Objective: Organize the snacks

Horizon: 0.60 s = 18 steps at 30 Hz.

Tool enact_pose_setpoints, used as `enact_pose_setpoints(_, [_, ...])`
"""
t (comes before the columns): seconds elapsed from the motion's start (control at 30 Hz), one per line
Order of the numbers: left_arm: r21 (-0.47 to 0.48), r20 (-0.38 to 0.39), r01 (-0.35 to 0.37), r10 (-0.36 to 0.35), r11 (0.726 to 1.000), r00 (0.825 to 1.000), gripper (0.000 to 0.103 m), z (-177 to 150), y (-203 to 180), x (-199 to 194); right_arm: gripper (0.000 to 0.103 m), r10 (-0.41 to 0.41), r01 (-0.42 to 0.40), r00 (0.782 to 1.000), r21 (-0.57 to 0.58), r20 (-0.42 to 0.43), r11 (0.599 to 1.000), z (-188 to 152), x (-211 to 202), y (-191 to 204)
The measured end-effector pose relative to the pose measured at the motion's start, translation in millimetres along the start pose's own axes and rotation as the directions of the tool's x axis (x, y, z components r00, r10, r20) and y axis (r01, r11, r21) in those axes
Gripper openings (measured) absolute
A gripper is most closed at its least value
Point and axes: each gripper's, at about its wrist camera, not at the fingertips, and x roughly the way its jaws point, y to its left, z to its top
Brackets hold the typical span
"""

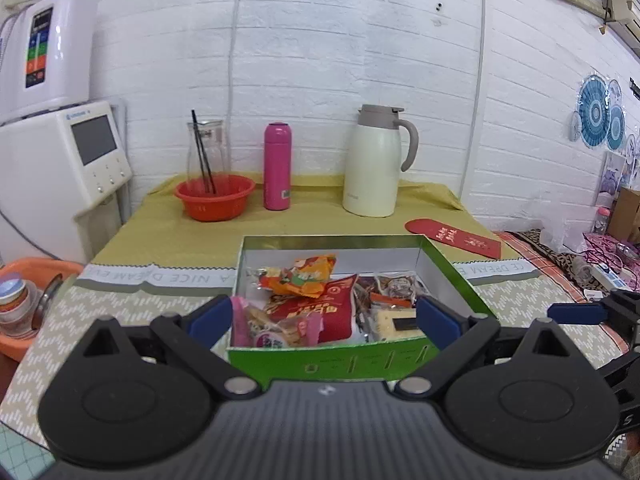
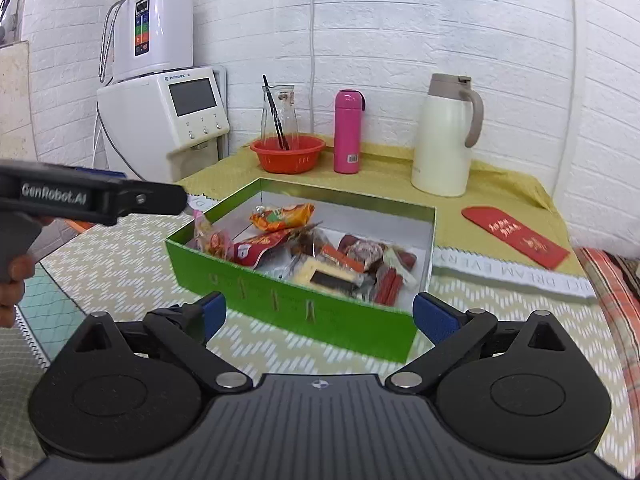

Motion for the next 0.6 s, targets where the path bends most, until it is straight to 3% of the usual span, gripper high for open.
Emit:
enact_pose_setpoints(0.2, [0.001, -0.1, -0.086, 0.085, 0.996, 0.991, 0.097, -41, 9, -18, 0.103, -0.04, 0.04, 0.999, 0.015, -0.021, 0.999, -28, -29, 12])
enact_pose_setpoints(0.4, [0.011, -0.177, -0.138, 0.138, 0.99, 0.974, 0.097, -67, 11, -17, 0.103, -0.054, 0.059, 0.997, 0.085, -0.06, 0.995, -53, -26, 13])
enact_pose_setpoints(0.6, [0.039, -0.172, -0.165, 0.169, 0.986, 0.971, 0.097, -69, 6, -16, 0.103, -0.06, 0.068, 0.995, 0.106, -0.08, 0.992, -62, -21, 15])
